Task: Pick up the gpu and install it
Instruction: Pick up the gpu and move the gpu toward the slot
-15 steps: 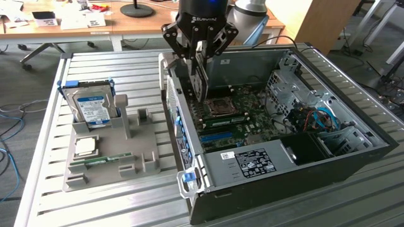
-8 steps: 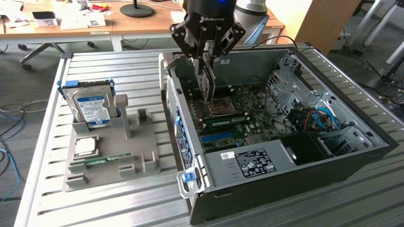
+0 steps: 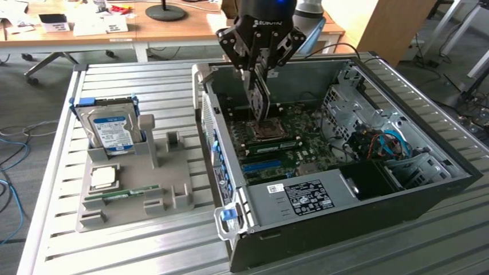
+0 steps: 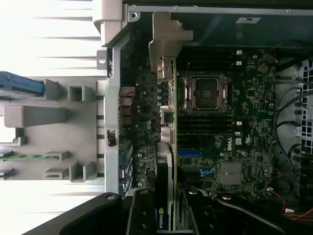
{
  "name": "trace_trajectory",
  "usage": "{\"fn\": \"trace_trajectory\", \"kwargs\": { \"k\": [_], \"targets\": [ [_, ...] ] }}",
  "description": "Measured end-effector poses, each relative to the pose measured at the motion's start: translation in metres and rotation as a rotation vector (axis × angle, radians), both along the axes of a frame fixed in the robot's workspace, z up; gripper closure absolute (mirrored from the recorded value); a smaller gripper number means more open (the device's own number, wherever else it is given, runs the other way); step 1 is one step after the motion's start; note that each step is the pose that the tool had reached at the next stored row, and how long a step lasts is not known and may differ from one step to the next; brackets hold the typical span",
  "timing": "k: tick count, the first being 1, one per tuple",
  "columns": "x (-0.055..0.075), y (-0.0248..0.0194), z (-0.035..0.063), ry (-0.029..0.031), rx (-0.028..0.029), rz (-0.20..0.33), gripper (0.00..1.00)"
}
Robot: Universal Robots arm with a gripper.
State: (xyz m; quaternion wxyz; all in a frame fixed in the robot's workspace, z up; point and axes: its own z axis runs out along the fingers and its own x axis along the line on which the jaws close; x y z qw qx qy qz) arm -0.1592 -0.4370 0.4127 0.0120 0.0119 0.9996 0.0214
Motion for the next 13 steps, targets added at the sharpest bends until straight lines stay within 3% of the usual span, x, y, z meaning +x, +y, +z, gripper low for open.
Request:
{"fn": "trace_trajectory", "kwargs": {
  "k": [13],
  "targets": [
    [0.025,0.0003,0.0000,0.0000,0.0001,0.000,0.73]
  ]
}}
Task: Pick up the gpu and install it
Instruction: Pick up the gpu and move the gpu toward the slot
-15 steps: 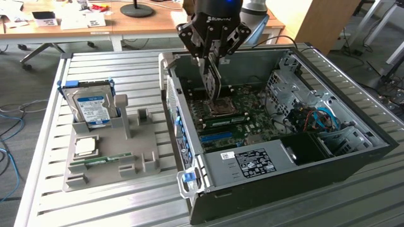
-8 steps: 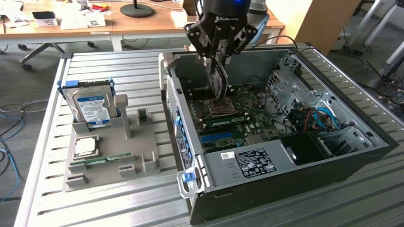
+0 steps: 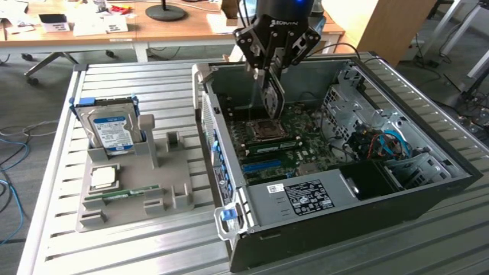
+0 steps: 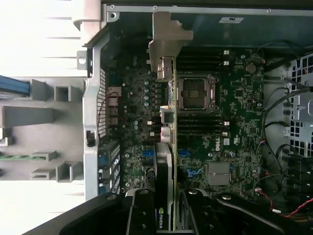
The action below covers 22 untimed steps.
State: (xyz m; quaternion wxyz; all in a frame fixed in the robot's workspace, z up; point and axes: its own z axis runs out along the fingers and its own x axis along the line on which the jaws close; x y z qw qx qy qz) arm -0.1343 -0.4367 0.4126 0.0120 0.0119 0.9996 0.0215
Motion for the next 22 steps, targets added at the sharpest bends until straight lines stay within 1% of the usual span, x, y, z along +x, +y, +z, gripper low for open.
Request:
{"fn": "trace_trajectory", "kwargs": {
  "k": [16,22],
  "targets": [
    [0.032,0.0005,0.0000,0.0000,0.0000,0.000,0.73],
    [0.042,0.0008,0.0000,0.0000,0.0000,0.000,0.73]
  ]
}}
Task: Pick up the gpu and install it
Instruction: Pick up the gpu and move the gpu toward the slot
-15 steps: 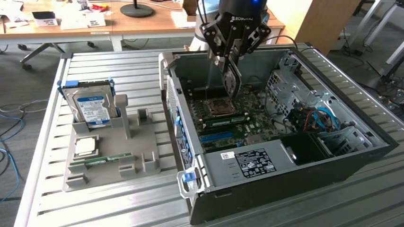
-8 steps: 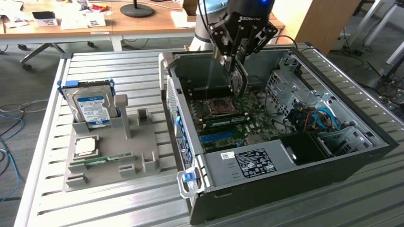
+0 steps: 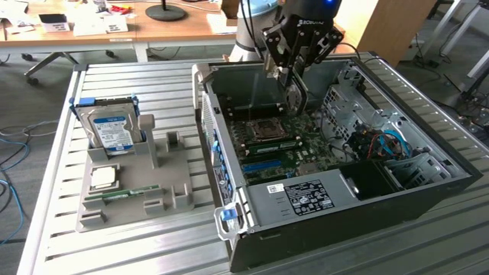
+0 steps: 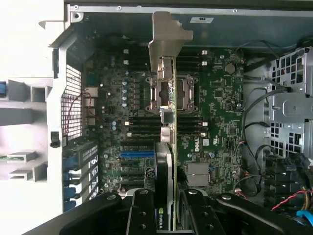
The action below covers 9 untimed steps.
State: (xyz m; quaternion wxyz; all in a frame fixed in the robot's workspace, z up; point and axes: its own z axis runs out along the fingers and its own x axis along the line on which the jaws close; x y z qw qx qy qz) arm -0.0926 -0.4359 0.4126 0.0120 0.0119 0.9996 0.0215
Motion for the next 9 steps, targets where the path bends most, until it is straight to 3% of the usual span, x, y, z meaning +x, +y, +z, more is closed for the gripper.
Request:
{"fn": "trace_trajectory", "kwargs": {
  "k": [9],
  "targets": [
    [0.0043,0.0001,0.0000,0.0000,-0.0001,0.000,0.73]
  ]
}}
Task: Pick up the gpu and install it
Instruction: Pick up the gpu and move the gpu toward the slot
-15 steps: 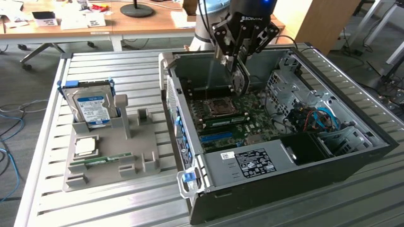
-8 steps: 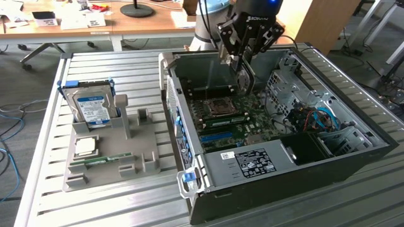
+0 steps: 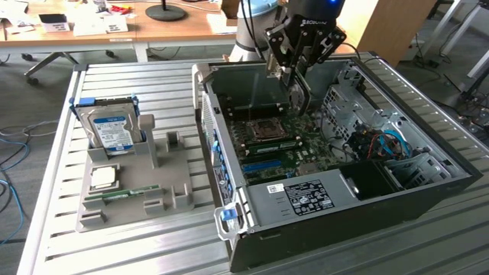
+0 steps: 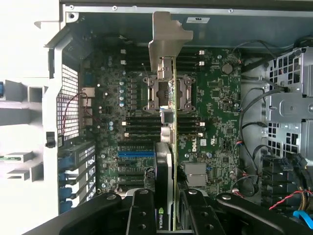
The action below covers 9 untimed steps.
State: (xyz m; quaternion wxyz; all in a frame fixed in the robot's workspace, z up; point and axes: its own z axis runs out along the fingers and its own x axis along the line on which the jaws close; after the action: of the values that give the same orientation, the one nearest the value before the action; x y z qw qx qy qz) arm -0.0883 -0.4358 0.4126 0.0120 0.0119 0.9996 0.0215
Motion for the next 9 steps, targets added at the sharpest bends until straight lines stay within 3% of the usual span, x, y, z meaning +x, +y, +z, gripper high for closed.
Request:
{"fn": "trace_trajectory", "kwargs": {
  "k": [9],
  "targets": [
    [0.0051,0.0000,0.0000,0.0000,0.0000,0.000,0.73]
  ]
}}
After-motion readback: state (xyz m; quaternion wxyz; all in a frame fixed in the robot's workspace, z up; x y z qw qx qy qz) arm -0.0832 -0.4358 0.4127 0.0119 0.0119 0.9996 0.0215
